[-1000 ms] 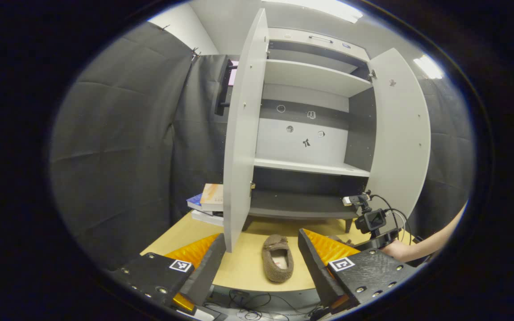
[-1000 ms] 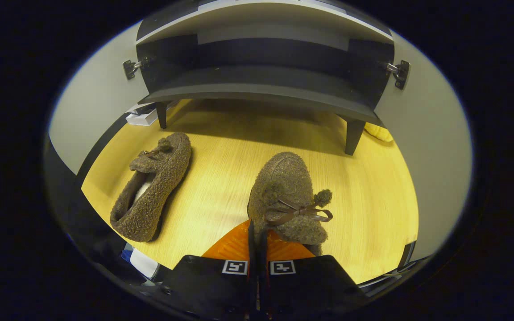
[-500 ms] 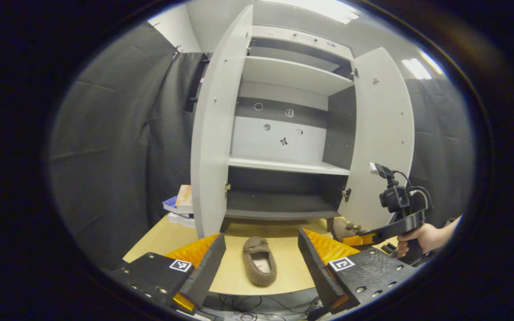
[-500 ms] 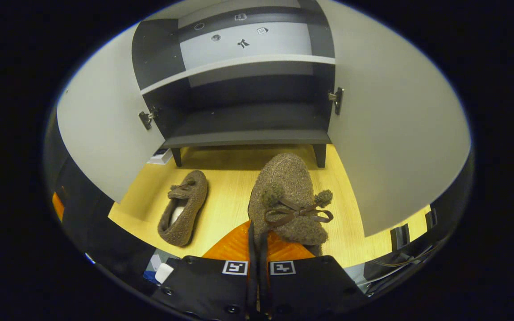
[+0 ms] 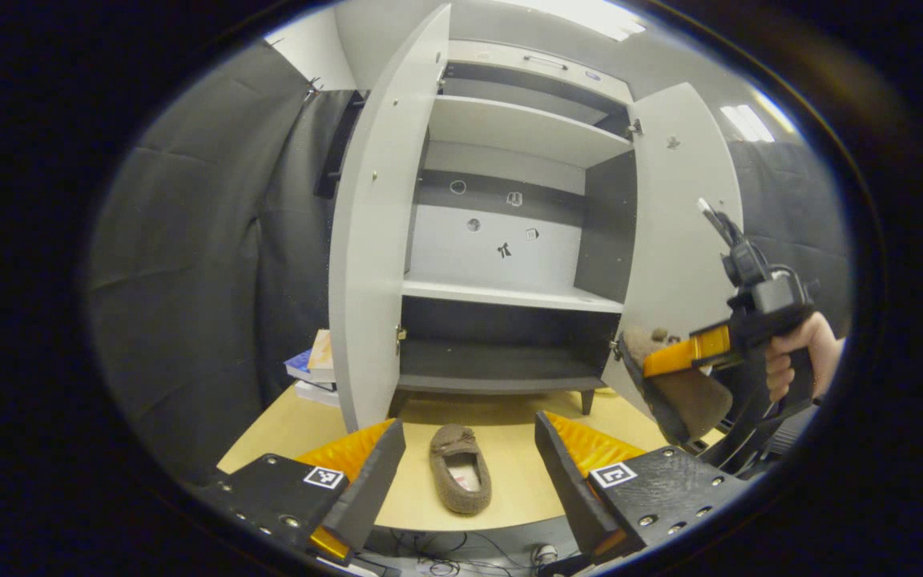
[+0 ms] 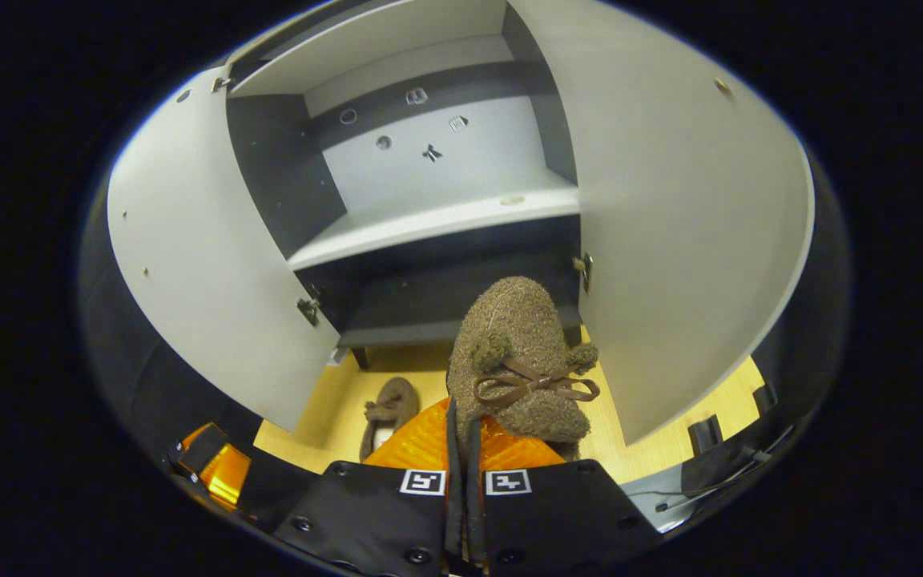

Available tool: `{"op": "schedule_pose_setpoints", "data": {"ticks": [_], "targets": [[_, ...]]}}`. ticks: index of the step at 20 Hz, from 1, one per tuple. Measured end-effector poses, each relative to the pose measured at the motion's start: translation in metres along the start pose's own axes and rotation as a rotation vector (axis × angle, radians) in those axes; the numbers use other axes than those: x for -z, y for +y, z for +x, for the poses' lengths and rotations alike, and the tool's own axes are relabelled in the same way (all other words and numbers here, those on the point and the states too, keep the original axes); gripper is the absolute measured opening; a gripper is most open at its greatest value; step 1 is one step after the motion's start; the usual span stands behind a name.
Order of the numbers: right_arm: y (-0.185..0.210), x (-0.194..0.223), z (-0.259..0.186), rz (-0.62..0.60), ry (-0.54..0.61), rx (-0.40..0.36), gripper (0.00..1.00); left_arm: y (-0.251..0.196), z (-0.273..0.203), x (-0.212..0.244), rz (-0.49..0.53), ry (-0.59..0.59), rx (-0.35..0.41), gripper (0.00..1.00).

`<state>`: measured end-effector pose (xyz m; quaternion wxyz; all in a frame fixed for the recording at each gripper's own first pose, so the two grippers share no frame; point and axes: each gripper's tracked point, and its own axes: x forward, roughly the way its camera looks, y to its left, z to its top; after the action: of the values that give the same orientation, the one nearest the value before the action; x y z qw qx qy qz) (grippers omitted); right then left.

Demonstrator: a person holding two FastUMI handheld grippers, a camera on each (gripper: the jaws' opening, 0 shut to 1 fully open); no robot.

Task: Grab one shoe with the right hand and put it into the shoe cabinet, grab the other shoe with the left hand and put it into the shoe cabinet; then close the right door with the right hand and the left door with the left hand.

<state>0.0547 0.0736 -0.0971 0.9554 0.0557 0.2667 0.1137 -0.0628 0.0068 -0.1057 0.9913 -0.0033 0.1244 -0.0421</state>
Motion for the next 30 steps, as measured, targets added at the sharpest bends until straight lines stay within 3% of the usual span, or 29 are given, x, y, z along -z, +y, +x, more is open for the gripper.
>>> {"op": "schedule_pose_setpoints", "data": {"ticks": [2,3,5,7,10,12,15,18,23,30], "targets": [[0.019,-0.028,-0.001,-0.017,-0.038,-0.030,0.04,0.001,0.000,-0.006,0.010,-0.017,0.006,0.95],[0.028,-0.040,0.001,-0.031,-0.053,-0.052,0.04,0.002,0.000,-0.006,0.018,-0.021,0.001,1.00],[0.041,-0.062,0.006,-0.060,-0.082,-0.092,0.04,0.007,-0.001,-0.014,0.040,-0.044,-0.035,1.00],[0.050,-0.091,0.015,-0.075,-0.115,-0.104,0.04,0.007,-0.002,-0.021,0.043,-0.071,-0.050,0.94],[0.062,-0.133,0.027,-0.086,-0.174,-0.131,0.00,-0.001,0.008,-0.022,0.024,-0.057,-0.019,0.95],[0.062,-0.163,0.041,-0.113,-0.214,-0.130,0.04,-0.004,0.018,-0.027,0.037,-0.058,-0.004,0.95],[0.062,-0.204,0.069,-0.111,-0.244,-0.138,0.00,-0.005,0.035,-0.036,0.078,-0.058,-0.020,0.94],[0.058,-0.237,0.096,-0.093,-0.276,-0.157,0.04,-0.012,0.047,-0.045,0.066,-0.069,-0.030,0.94],[0.030,-0.274,0.144,-0.069,-0.301,-0.117,0.04,-0.016,0.066,-0.049,0.071,-0.058,-0.049,0.94],[-0.007,-0.291,0.203,-0.042,-0.289,-0.054,0.04,-0.015,0.076,-0.050,0.048,-0.039,-0.123,0.95]]}}
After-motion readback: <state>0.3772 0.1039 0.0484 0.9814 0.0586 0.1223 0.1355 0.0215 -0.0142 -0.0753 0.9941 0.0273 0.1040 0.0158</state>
